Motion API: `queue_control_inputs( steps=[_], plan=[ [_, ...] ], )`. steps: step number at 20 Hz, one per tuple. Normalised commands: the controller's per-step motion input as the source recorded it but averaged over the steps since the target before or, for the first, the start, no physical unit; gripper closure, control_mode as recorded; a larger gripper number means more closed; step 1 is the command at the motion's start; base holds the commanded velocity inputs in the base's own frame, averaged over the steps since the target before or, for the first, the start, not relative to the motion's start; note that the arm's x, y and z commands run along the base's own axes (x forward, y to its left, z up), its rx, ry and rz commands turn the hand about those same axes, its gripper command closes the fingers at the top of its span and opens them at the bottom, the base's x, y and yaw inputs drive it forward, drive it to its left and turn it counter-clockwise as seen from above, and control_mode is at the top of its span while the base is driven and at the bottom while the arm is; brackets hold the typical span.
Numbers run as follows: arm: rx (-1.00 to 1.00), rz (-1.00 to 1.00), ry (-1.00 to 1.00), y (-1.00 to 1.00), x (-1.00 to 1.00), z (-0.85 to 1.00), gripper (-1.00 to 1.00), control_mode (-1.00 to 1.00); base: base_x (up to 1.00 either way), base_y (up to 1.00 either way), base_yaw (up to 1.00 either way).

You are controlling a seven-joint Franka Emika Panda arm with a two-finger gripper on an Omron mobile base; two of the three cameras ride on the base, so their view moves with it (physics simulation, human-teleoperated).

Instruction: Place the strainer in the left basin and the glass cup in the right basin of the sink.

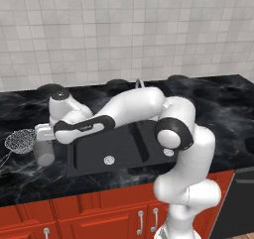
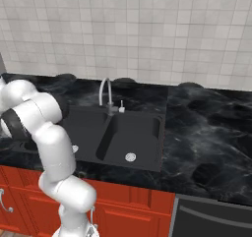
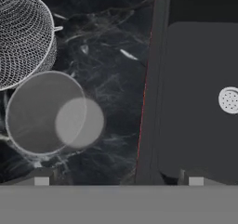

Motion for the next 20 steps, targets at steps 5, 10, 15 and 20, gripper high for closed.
queue_control_inputs(
  steps=[5, 10, 15, 20],
  plan=[
    [-0.10, 0.00, 0.07, 0.31, 0.21, -0.19, -1.00, -1.00, 0.00, 0.00, 0.00],
    [-0.12, 0.00, 0.04, 0.31, 0.22, -0.04, -1.00, -1.00, 0.00, 0.00, 0.00],
    [-0.11, 0.00, 0.03, 0.32, 0.23, 0.00, -1.00, -1.00, 0.00, 0.00, 0.00],
    [-0.12, 0.00, 0.04, 0.24, 0.19, -0.10, -1.00, -1.00, 0.00, 0.00, 0.00]
  ],
)
